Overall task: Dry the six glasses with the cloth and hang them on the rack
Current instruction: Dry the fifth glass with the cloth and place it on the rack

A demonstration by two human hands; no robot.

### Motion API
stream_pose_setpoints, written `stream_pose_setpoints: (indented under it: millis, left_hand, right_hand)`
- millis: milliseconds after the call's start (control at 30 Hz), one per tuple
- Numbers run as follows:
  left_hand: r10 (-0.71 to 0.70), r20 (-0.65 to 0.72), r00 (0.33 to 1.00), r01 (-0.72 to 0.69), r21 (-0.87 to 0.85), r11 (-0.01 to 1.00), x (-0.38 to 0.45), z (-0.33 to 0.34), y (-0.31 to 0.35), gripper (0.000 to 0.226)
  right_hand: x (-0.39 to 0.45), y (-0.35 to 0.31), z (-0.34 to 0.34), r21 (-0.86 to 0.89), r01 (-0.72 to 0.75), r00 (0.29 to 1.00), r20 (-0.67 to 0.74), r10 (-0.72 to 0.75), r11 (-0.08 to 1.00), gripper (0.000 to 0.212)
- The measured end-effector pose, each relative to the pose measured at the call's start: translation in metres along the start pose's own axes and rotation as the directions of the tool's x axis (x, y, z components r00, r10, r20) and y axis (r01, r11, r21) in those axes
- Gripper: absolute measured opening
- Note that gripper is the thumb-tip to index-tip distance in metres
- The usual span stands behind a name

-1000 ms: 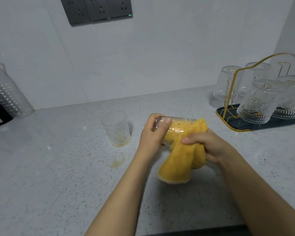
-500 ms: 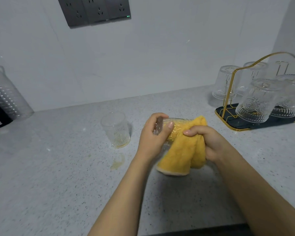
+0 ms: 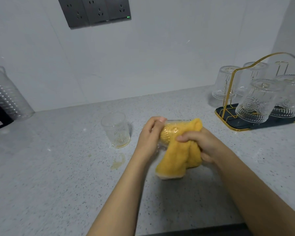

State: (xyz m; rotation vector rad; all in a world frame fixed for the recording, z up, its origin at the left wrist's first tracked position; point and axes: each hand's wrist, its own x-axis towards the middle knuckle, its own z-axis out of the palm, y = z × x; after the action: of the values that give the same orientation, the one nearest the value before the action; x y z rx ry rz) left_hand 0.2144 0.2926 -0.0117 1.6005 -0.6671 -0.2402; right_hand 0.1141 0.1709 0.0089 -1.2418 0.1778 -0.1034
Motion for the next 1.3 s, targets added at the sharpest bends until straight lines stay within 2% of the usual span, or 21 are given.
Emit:
stream_pose_setpoints:
  millis: [67,133,200,233,300,367,433,500,567,633,700,767,833,933,967,1033,1100,1167,1233,1300]
  left_hand:
    - [0.209,-0.034,0.977,-0.205,0.088,0.975,-0.001,0.003,-0.006,0.032]
    - [0.255,-0.088,0.963,-0.249,0.07,0.966,-0.001,0.007,-0.009,0.026]
    - [0.15,-0.11,0.983,-0.155,-0.039,0.987,0.001,0.004,-0.011,0.031]
    - [0.047,-0.099,0.994,-0.057,-0.097,0.994,0.002,0.002,-0.01,0.036]
    - [-0.157,-0.055,0.986,0.149,-0.128,0.981,0.006,-0.004,-0.012,0.043]
    - [-0.292,-0.017,0.956,0.289,-0.095,0.952,0.004,-0.006,-0.006,0.039]
    - [-0.319,0.009,0.948,0.318,-0.089,0.944,0.003,-0.004,-0.004,0.042]
    - [-0.231,0.011,0.973,0.231,-0.09,0.969,0.001,0.001,-0.003,0.043]
    - [-0.007,-0.016,1.0,0.007,0.014,1.0,-0.003,0.007,-0.004,0.039]
    - [0.176,-0.031,0.984,-0.171,0.126,0.977,-0.003,0.01,-0.007,0.036]
    - [0.182,-0.068,0.981,-0.178,0.056,0.982,-0.002,0.011,-0.008,0.03]
    - [0.075,-0.084,0.994,-0.079,-0.053,0.995,0.002,0.007,-0.009,0.026]
    - [-0.06,-0.051,0.997,0.058,-0.05,0.997,0.005,0.003,-0.01,0.032]
    - [-0.253,0.006,0.967,0.253,0.011,0.967,0.0,-0.001,-0.006,0.047]
    - [-0.27,0.013,0.963,0.27,0.023,0.963,-0.002,-0.001,-0.002,0.051]
    - [-0.194,0.003,0.981,0.194,0.035,0.98,-0.003,0.002,0.0,0.051]
    - [-0.013,-0.026,1.0,0.014,0.027,1.0,-0.004,0.006,-0.001,0.038]
    - [0.17,-0.051,0.984,-0.166,0.064,0.984,-0.005,0.009,-0.004,0.038]
    - [0.215,-0.094,0.972,-0.212,0.038,0.977,-0.004,0.013,-0.01,0.034]
    - [0.156,-0.11,0.982,-0.162,-0.056,0.985,-0.001,0.012,-0.013,0.035]
  right_hand:
    - [0.001,-0.003,-0.004,0.176,-0.055,0.998,0.027,0.05,0.983,0.017]
    - [0.0,0.0,-0.003,0.147,-0.04,0.999,0.033,0.036,0.988,0.013]
    - [-0.003,0.005,0.001,-0.037,0.012,0.999,0.035,-0.011,0.999,0.02]
    - [-0.005,0.008,0.004,-0.182,0.036,0.998,0.051,-0.028,0.983,0.025]
    - [-0.004,0.016,0.007,-0.476,0.073,0.995,0.091,-0.033,0.876,0.028]
    - [-0.005,0.015,0.009,-0.574,0.106,0.992,0.119,-0.045,0.812,0.032]
    - [-0.006,0.009,0.008,-0.464,0.098,0.992,0.116,-0.05,0.881,0.029]
    - [-0.004,0.003,0.002,-0.273,0.068,0.997,0.052,-0.056,0.96,0.024]
    - [-0.001,-0.002,-0.006,-0.042,0.029,0.999,-0.03,-0.03,0.999,0.026]
    - [0.0,-0.004,-0.01,0.136,0.009,1.0,-0.026,-0.005,0.991,0.029]
    - [-0.003,-0.003,-0.007,0.093,0.006,1.0,0.029,-0.008,0.996,0.028]
    - [-0.007,0.002,0.001,-0.182,0.016,0.997,0.074,-0.003,0.983,0.031]
    - [-0.008,0.008,0.006,-0.454,0.057,0.992,0.123,-0.001,0.889,0.03]
    - [-0.009,0.009,0.012,-0.603,0.147,0.983,0.175,-0.049,0.784,0.029]
    - [-0.009,0.007,0.012,-0.558,0.15,0.985,0.156,-0.075,0.816,0.03]
    - [-0.008,0.002,0.006,-0.312,0.111,0.992,0.087,-0.088,0.943,0.028]
    - [-0.004,-0.003,-0.003,-0.053,0.052,0.999,0.005,-0.051,0.997,0.021]
    - [-0.001,-0.004,-0.01,0.107,0.007,1.0,0.001,-0.008,0.994,0.014]
    - [-0.003,-0.004,-0.008,0.095,0.002,0.999,0.047,-0.006,0.995,0.015]
    - [-0.008,-0.001,-0.002,-0.077,0.022,0.995,0.098,-0.014,0.997,0.021]
